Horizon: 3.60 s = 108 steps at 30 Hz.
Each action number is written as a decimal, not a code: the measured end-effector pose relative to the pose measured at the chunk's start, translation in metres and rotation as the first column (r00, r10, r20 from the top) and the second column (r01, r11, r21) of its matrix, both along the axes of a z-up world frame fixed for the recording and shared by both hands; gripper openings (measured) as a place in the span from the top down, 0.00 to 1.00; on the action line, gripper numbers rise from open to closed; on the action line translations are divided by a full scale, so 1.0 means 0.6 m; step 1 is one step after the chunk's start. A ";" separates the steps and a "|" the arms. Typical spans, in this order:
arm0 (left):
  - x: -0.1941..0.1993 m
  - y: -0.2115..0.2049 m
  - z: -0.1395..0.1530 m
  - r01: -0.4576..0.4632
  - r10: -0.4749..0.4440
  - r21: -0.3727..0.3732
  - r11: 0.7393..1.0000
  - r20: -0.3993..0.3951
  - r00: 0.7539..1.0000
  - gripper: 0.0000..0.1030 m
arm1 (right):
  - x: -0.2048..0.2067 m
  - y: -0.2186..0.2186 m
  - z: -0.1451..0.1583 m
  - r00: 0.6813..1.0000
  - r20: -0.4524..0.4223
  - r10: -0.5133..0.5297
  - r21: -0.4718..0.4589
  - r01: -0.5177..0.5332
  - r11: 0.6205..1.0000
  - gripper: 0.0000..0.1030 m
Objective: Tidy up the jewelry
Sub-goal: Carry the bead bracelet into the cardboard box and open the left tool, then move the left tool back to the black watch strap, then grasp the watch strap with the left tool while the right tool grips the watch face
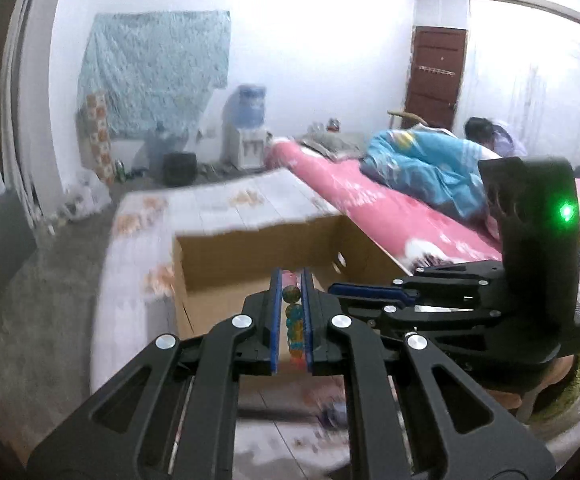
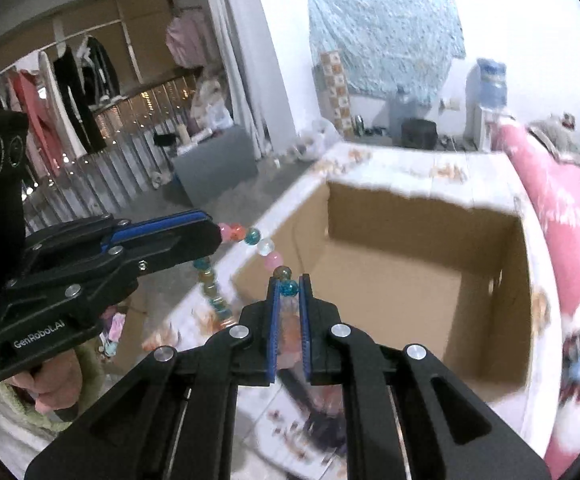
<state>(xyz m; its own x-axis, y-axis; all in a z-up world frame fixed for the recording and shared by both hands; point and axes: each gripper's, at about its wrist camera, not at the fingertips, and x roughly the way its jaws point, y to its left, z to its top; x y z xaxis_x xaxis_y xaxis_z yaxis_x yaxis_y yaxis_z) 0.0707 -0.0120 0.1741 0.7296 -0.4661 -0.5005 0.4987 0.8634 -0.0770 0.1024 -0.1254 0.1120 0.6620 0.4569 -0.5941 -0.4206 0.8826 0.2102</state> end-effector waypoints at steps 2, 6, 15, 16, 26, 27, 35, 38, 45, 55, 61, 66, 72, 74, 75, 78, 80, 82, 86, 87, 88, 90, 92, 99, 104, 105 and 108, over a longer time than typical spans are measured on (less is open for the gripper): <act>0.044 -0.013 0.007 -0.009 0.009 0.017 1.000 -0.005 1.000 0.92 | 0.045 -0.013 0.005 1.000 -0.023 0.003 0.003 -0.003 1.000 0.91; 0.126 -0.032 -0.012 -0.027 0.031 0.053 0.998 -0.073 0.997 0.92 | 0.145 -0.031 -0.021 0.991 -0.133 0.020 0.022 -0.017 1.000 0.91; 0.260 -0.054 -0.133 -0.052 0.114 0.212 0.976 -0.291 0.950 0.92 | 0.301 -0.015 -0.154 0.906 -0.419 0.054 0.005 -0.057 0.998 0.91; 0.270 -0.057 -0.144 -0.046 0.116 0.228 0.973 -0.305 0.945 0.92 | 0.318 -0.011 -0.168 0.892 -0.449 0.058 -0.002 -0.066 0.998 0.91; 0.327 -0.069 -0.185 -0.057 0.195 0.375 0.925 -0.339 0.920 0.89 | 0.432 0.024 -0.252 0.805 -0.591 0.053 -0.035 -0.091 0.995 0.90; 0.326 -0.069 -0.184 -0.066 0.201 0.379 0.923 -0.330 0.922 0.86 | 0.440 0.024 -0.253 0.809 -0.587 0.043 -0.041 -0.083 0.996 0.90; 0.290 -0.057 -0.144 -0.116 0.205 0.352 0.929 -0.229 0.952 0.71 | 0.436 -0.008 -0.226 0.851 -0.524 -0.015 -0.051 -0.014 0.999 0.89; 0.263 -0.048 -0.122 -0.145 0.215 0.332 0.932 -0.186 0.959 0.63 | 0.419 -0.026 -0.199 0.870 -0.493 -0.032 -0.035 0.017 0.999 0.85; 0.157 -0.017 -0.071 -0.220 0.257 0.303 0.927 -0.090 0.962 0.37 | 0.294 -0.073 -0.084 0.947 -0.303 -0.109 -0.050 0.098 0.994 0.59; 0.006 0.026 -0.095 -0.258 0.300 0.307 0.916 -0.101 0.948 0.18 | 0.004 -0.082 -0.018 0.983 -0.022 -0.183 -0.205 0.175 0.963 0.15; -0.022 0.030 -0.188 -0.231 0.324 0.359 0.904 -0.227 0.918 0.18 | -0.102 -0.069 -0.080 0.969 0.050 -0.244 -0.384 0.244 0.891 0.06; -0.025 0.038 -0.254 -0.237 0.353 0.369 0.899 -0.286 0.891 0.18 | -0.151 -0.053 -0.146 0.957 0.059 -0.285 -0.467 0.278 0.839 0.06; -0.020 0.062 -0.301 -0.217 0.304 0.268 0.939 -0.346 0.887 0.18 | -0.157 -0.044 -0.216 0.943 -0.054 -0.328 -0.315 0.296 0.902 0.06; -0.013 0.074 -0.310 -0.198 0.266 0.208 0.958 -0.385 0.884 0.18 | -0.146 -0.035 -0.235 0.936 -0.082 -0.341 -0.301 0.303 0.904 0.07; -0.009 0.078 -0.312 -0.192 0.252 0.185 0.964 -0.395 0.883 0.18 | -0.144 -0.025 -0.241 0.936 -0.089 -0.341 -0.298 0.301 0.906 0.12; 0.007 0.085 -0.309 -0.177 0.216 0.131 0.975 -0.399 0.891 0.25 | -0.131 -0.003 -0.256 0.942 -0.101 -0.319 -0.301 0.277 0.913 0.29; 0.019 0.088 -0.307 -0.169 0.197 0.106 0.980 -0.404 0.893 0.33 | -0.122 0.003 -0.263 0.946 -0.116 -0.303 -0.294 0.259 0.920 0.41; 0.030 0.082 -0.313 -0.162 0.189 0.099 0.982 -0.420 0.887 0.41 | -0.112 0.005 -0.275 0.942 -0.149 -0.301 -0.295 0.248 0.923 0.50; 0.050 0.077 -0.327 -0.159 0.176 0.076 0.984 -0.448 0.876 0.53 | -0.104 0.000 -0.289 0.938 -0.171 -0.300 -0.270 0.248 0.930 0.59; 0.053 0.074 -0.327 -0.155 0.174 0.077 0.985 -0.448 0.877 0.53 | -0.104 0.001 -0.291 0.940 -0.168 -0.297 -0.265 0.247 0.932 0.59; 0.055 0.072 -0.326 -0.152 0.169 0.075 0.986 -0.451 0.876 0.55 | -0.103 0.002 -0.292 0.942 -0.164 -0.292 -0.264 0.243 0.933 0.59; 0.053 0.065 -0.326 -0.139 0.152 0.063 0.988 -0.460 0.875 0.55 | -0.104 0.005 -0.294 0.945 -0.156 -0.287 -0.265 0.240 0.934 0.59; 0.052 0.058 -0.325 -0.127 0.136 0.052 0.991 -0.469 0.872 0.55 | -0.104 0.008 -0.295 0.946 -0.153 -0.285 -0.263 0.239 0.935 0.59; 0.062 0.063 -0.330 -0.152 0.112 -0.037 0.988 -0.519 0.847 0.54 | -0.102 -0.004 -0.299 0.947 -0.168 -0.273 -0.217 0.234 0.948 0.59; 0.062 0.077 -0.339 -0.150 0.009 -0.190 0.970 -0.588 0.809 0.53 | -0.102 -0.004 -0.299 0.949 -0.164 -0.268 -0.209 0.231 0.950 0.59; 0.061 0.075 -0.339 -0.148 0.008 -0.192 0.970 -0.585 0.811 0.53 | -0.101 -0.003 -0.299 0.950 -0.164 -0.267 -0.208 0.231 0.950 0.59; 0.056 0.062 -0.334 -0.130 0.012 -0.169 0.977 -0.567 0.823 0.53 | -0.101 -0.006 -0.299 0.950 -0.165 -0.266 -0.206 0.230 0.951 0.59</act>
